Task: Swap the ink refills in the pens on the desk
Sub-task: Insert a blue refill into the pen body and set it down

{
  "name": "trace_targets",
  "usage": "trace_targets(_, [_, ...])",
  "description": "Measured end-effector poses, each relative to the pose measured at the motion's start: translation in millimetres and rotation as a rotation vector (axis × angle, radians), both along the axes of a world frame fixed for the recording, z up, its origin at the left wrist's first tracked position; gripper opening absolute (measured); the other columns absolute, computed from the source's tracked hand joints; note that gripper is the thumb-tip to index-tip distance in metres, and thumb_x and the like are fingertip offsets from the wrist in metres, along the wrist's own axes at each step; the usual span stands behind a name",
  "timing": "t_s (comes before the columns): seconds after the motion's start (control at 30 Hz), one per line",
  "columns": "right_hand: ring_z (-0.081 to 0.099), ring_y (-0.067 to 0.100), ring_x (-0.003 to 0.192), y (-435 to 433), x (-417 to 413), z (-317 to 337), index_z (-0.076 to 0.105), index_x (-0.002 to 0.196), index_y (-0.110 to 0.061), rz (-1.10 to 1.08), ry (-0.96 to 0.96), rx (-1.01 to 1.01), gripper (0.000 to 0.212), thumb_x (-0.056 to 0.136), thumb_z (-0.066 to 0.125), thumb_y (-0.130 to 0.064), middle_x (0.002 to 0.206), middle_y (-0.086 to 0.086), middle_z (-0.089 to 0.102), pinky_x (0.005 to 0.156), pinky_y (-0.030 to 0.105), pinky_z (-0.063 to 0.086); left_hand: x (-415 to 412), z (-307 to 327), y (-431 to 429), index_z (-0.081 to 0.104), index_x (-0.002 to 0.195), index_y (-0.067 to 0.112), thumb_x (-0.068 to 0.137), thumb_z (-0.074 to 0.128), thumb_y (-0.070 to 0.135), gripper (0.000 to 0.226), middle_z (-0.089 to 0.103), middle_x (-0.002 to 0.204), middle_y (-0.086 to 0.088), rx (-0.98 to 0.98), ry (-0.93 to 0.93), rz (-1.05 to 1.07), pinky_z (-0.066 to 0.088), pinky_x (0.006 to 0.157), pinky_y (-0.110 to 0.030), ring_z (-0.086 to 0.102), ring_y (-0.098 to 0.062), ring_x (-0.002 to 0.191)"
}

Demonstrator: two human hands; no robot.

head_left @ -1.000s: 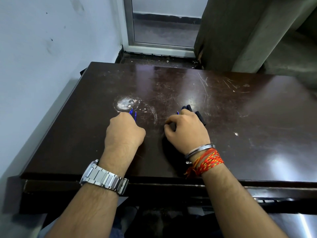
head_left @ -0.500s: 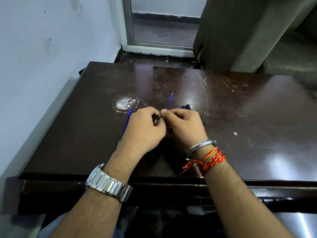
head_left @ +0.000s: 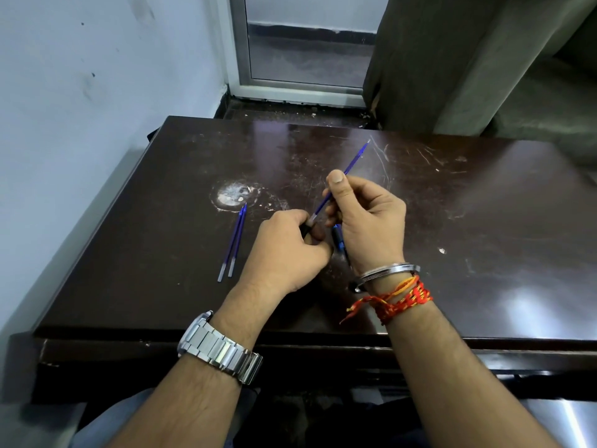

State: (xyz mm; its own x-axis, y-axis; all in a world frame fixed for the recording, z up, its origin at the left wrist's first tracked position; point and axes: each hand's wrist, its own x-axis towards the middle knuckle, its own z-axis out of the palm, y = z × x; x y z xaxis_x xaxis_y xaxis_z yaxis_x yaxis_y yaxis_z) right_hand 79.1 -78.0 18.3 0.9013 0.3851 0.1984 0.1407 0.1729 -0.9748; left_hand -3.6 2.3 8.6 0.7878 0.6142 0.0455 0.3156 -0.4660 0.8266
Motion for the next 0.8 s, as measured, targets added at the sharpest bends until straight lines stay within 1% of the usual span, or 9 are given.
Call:
trace_targets(0.13, [0.057, 0.008, 0.053, -6, -3, -1, 0.073, 0.069, -0.011, 0.162, -0.091, -0.231, 0.039, 0.082, 0.071, -0.048, 0.052, 0.000, 0.064, 0.055, 0.026, 0.046, 2, 0, -1, 0.060, 0.066, 0.023, 0.067, 0.067, 0.025, 0.007, 0.057, 0.048, 0.015, 0.012, -0.109, 0.064, 0.035, 0.044, -0.011, 0.053, 0.001, 0.047])
trace_targets(0.2, [0.056, 0.004, 0.055, -8, 1, 0, 0.074, 0.069, -0.011, 0.042, -0.084, -0.265, 0.049, 0.083, 0.063, -0.057, 0.056, 0.006, 0.066, 0.054, 0.025, 0.046, 2, -1, -1, 0.058, 0.068, 0.026, 0.072, 0.071, 0.017, 0.016, 0.055, 0.047, 0.018, -0.018, -0.175, 0.130, 0.036, 0.047, -0.010, 0.051, 0.000, 0.046])
trace_targets(0.27, [0.056, 0.004, 0.052, -12, 10, 2, 0.074, 0.068, -0.013, -0.130, -0.090, -0.301, 0.044, 0.090, 0.057, -0.047, 0.059, 0.004, 0.068, 0.054, 0.020, 0.045, 3, -1, 1, 0.060, 0.074, 0.028, 0.074, 0.070, 0.015, 0.017, 0.058, 0.051, 0.019, -0.020, -0.211, 0.186, 0.040, 0.052, -0.008, 0.054, -0.001, 0.051])
trace_targets(0.33, [0.058, 0.012, 0.054, -18, 19, 0, 0.072, 0.066, -0.009, -0.197, -0.217, -0.509, 0.039, 0.091, 0.057, -0.034, 0.058, 0.006, 0.066, 0.057, 0.024, 0.045, 3, -2, 2, 0.060, 0.078, 0.028, 0.075, 0.068, 0.015, 0.016, 0.059, 0.052, 0.013, -0.035, -0.217, 0.211, 0.042, 0.055, -0.008, 0.056, -0.002, 0.054])
trace_targets(0.43, [0.065, 0.024, 0.073, -23, 20, -5, 0.074, 0.074, -0.010, -0.087, -0.384, -0.906, 0.025, 0.085, 0.062, -0.029, 0.070, 0.009, 0.069, 0.069, 0.027, 0.048, 4, -4, 3, 0.059, 0.083, 0.027, 0.076, 0.067, 0.016, 0.015, 0.060, 0.057, 0.008, -0.059, -0.195, 0.221, 0.043, 0.055, -0.011, 0.057, -0.004, 0.056])
trace_targets(0.5, [0.065, 0.028, 0.083, -21, 17, -9, 0.075, 0.080, -0.016, -0.001, -0.378, -1.030, 0.019, 0.083, 0.064, -0.032, 0.083, 0.010, 0.071, 0.078, 0.029, 0.052, 4, -4, 3, 0.059, 0.083, 0.027, 0.076, 0.067, 0.017, 0.015, 0.060, 0.059, 0.008, -0.066, -0.171, 0.226, 0.043, 0.053, -0.012, 0.056, -0.004, 0.055])
trace_targets(0.63, [0.063, 0.022, 0.086, -17, 11, -5, 0.072, 0.074, -0.025, 0.093, -0.318, -1.050, 0.009, 0.077, 0.071, -0.034, 0.086, 0.004, 0.069, 0.082, 0.035, 0.055, 3, -4, 2, 0.059, 0.083, 0.028, 0.076, 0.067, 0.016, 0.016, 0.056, 0.058, 0.010, -0.066, -0.146, 0.214, 0.039, 0.049, -0.009, 0.053, 0.001, 0.052])
trace_targets(0.73, [0.065, 0.018, 0.080, -20, 8, 0, 0.069, 0.068, -0.023, 0.041, -0.312, -0.975, 0.014, 0.071, 0.076, -0.034, 0.073, -0.004, 0.067, 0.077, 0.035, 0.056, 2, -4, 4, 0.059, 0.085, 0.028, 0.077, 0.067, 0.016, 0.016, 0.057, 0.059, 0.009, -0.063, -0.128, 0.207, 0.039, 0.049, -0.012, 0.052, -0.001, 0.051])
trace_targets(0.8, [0.063, 0.021, 0.083, -20, 7, 0, 0.068, 0.074, -0.020, 0.005, -0.326, -1.045, 0.022, 0.069, 0.076, -0.041, 0.081, 0.001, 0.067, 0.075, 0.035, 0.056, 2, -4, 6, 0.060, 0.085, 0.028, 0.078, 0.067, 0.017, 0.015, 0.059, 0.061, 0.009, -0.071, -0.113, 0.202, 0.042, 0.052, -0.017, 0.052, -0.002, 0.051])
